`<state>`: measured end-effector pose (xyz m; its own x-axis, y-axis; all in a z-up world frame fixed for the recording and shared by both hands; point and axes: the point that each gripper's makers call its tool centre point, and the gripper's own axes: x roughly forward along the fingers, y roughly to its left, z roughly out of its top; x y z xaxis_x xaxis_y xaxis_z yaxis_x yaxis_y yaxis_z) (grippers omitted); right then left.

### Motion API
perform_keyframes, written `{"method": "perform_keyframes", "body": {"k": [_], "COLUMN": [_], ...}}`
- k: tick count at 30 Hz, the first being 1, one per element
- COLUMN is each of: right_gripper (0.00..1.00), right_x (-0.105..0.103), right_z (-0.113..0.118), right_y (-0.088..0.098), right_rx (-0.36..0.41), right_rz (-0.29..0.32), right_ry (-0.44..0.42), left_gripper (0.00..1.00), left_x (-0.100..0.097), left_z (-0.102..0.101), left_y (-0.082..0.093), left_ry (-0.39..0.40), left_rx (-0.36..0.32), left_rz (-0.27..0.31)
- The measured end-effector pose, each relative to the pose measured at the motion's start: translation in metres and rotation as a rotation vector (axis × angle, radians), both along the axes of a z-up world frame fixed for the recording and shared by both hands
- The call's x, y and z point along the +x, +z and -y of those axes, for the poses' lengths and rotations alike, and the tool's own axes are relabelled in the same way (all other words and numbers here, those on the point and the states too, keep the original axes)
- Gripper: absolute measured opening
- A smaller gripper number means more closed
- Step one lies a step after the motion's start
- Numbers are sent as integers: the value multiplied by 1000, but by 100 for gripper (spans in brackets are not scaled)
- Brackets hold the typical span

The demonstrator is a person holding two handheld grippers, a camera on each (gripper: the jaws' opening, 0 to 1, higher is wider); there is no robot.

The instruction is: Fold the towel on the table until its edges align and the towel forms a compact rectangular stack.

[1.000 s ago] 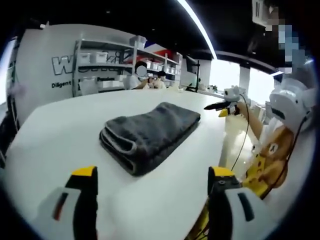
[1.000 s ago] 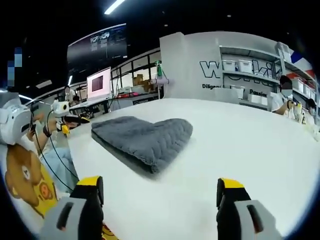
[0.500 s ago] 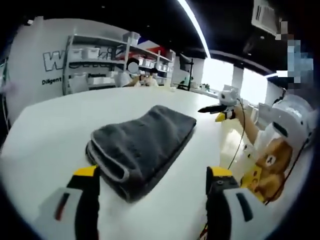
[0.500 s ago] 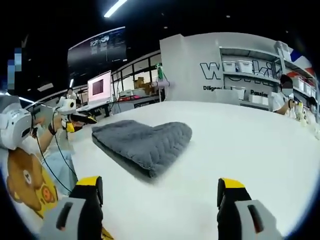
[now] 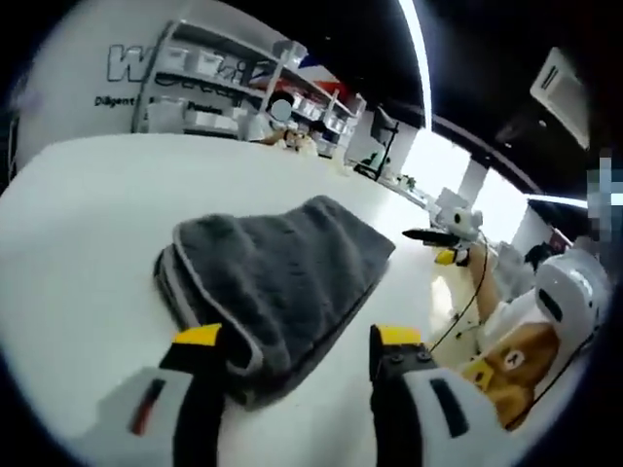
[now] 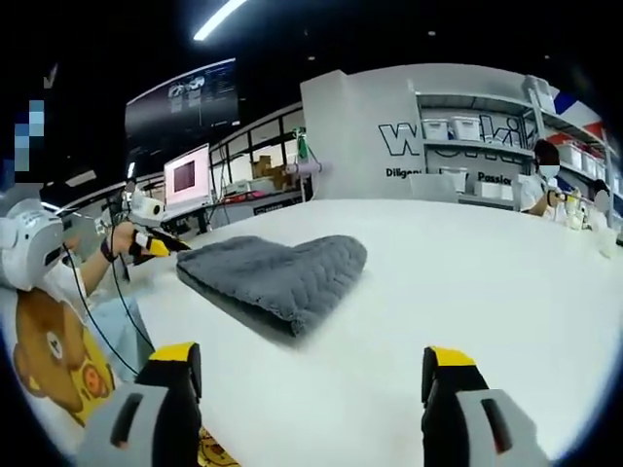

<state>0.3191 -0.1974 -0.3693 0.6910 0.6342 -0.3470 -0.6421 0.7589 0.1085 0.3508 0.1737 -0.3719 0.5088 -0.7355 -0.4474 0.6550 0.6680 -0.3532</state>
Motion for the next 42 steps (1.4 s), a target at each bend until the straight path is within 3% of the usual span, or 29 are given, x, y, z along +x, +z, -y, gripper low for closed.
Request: {"method": "perform_keyframes", "body": {"k": [6, 14, 24, 28, 30, 33, 35, 42], "right_gripper": [97, 95, 95, 95, 95, 95, 95, 95], "right_x": [1, 1, 1, 0, 0, -1, -1, -2], "right_z": [5, 4, -1, -3, -3, -5, -6, -9], "right_y": [3, 4, 2, 3, 4, 5, 4, 4], "right_rx": [6, 3, -18, -15, -15, -19, -19, -22], "right_rz": [11, 13, 5, 4, 7, 8, 6, 0], "right_ry": [-23, -26, -10, -7, -8, -6, -3, 4], "left_gripper": [25, 7, 5, 5, 5, 5, 5, 5], "left_x": [12, 15, 5, -2, -7, -10, -11, -10], "left_z": [-10, -11, -20, -27, -32, -45, -46, -48], "left_y": [2, 3, 20, 30, 23, 0, -8, -14], "left_ry": [68, 86, 69, 68, 68, 88, 95, 92], "left_rx": [-85, -134, -141, -191, -178, -76, -69, -34], "left_rz": [-8, -7, 98, 141, 122, 89, 73, 74]}}
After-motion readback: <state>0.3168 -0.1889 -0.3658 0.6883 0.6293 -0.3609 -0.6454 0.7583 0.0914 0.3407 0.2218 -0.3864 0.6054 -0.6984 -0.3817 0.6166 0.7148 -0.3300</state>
